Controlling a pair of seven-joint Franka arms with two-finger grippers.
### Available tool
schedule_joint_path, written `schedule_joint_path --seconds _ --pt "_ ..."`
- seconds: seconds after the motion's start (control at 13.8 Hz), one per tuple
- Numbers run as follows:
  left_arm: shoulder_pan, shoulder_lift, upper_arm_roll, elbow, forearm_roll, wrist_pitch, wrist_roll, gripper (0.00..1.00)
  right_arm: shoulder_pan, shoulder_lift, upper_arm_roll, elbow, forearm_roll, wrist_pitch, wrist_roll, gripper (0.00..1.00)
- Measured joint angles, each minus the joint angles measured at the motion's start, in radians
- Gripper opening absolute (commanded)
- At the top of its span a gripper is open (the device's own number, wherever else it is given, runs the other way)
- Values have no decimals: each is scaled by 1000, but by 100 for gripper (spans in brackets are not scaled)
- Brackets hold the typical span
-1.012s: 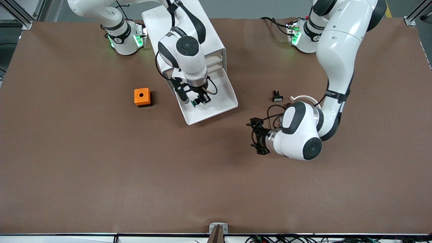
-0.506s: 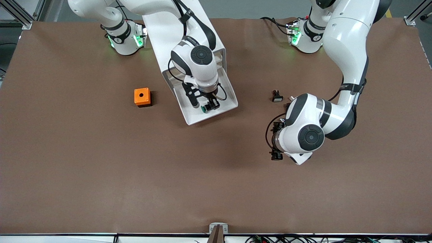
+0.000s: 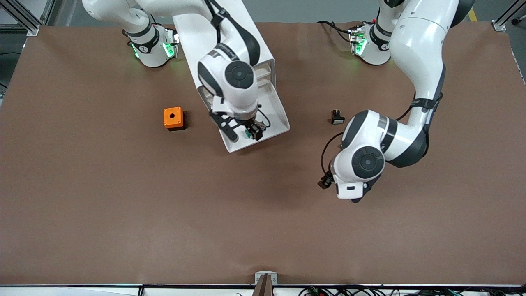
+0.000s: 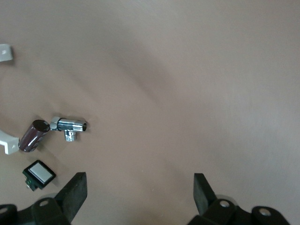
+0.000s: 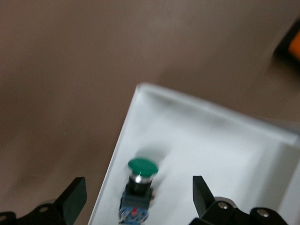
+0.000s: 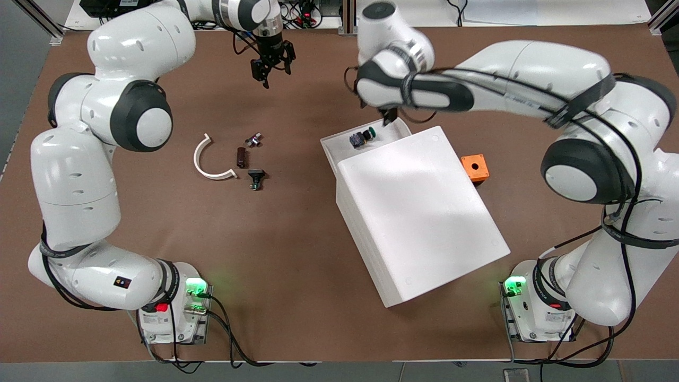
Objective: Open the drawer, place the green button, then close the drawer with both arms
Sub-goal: 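Withdraw the right gripper while the left gripper moves to the drawer front, then push the drawer closed with the left gripper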
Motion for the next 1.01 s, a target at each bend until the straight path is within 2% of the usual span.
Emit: schedule_joint_path --seconds 0.29,0.51,0.65,0.87,1.01 --pt "-134 40 -12 -27 0 107 38 100 -253 -108 -11 36 -7 -223 -564 100" --pt "-238 97 -13 -38 0 223 47 100 -472 -195 -14 37 -11 -328 -998 100" --pt "-264 110 -22 -44 -3 261 55 100 -588 -231 -15 53 -13 -390 -1248 100" --pt "-281 110 -70 -66 -26 264 56 100 -693 -246 -15 113 -13 -484 -1453 100" --pt "-295 110 -98 -92 -37 265 54 100 -730 -247 -14 134 -13 -494 -1520 100"
